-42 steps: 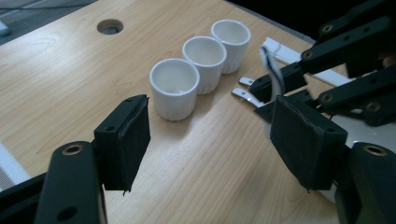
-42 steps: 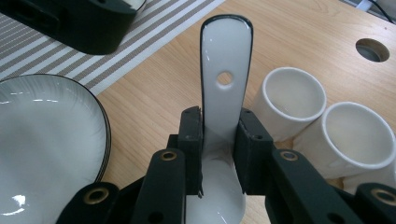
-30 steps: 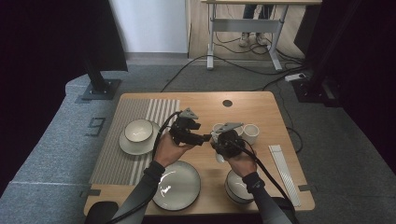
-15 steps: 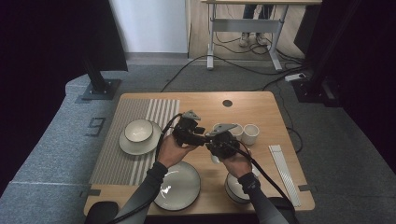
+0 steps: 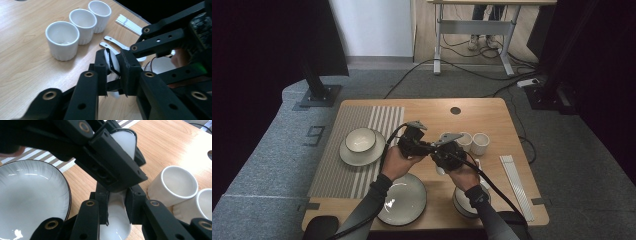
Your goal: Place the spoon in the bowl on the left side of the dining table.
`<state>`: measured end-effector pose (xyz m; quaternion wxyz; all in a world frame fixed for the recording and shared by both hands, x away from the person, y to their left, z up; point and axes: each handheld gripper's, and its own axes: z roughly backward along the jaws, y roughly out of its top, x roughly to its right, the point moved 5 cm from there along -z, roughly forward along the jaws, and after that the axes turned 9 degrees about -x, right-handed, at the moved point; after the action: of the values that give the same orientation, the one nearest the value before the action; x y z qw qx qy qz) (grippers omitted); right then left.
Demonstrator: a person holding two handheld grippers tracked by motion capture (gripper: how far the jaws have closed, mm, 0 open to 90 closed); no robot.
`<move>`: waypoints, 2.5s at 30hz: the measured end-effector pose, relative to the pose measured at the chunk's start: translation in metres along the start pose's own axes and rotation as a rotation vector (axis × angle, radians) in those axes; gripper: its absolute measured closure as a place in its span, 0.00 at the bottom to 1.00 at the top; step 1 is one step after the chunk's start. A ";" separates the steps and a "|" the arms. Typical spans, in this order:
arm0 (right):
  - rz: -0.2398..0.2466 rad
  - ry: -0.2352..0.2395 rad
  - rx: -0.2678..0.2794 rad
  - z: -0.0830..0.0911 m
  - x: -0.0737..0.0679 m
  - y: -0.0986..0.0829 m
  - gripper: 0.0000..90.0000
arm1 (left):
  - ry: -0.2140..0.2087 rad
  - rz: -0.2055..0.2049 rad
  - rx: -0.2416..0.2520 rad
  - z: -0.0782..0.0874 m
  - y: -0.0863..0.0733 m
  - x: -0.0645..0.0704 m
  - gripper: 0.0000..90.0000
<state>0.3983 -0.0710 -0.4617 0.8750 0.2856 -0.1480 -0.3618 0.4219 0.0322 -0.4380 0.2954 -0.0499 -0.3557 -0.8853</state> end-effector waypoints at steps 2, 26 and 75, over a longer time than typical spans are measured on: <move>-0.002 0.000 0.002 -0.001 0.000 0.000 0.83 | -0.028 0.006 -0.002 0.000 0.000 0.001 0.90; 0.013 0.002 0.010 -0.005 0.002 0.001 0.48 | -0.075 0.048 0.056 0.027 0.005 -0.003 0.94; -0.056 -0.054 0.018 0.023 0.039 -0.040 0.15 | 0.114 0.281 0.166 0.131 -0.052 -0.112 0.94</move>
<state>0.3926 -0.1311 -0.4659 0.8576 0.2877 -0.1670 -0.3922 0.4686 0.2026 -0.4051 0.4390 -0.0240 -0.3999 -0.8042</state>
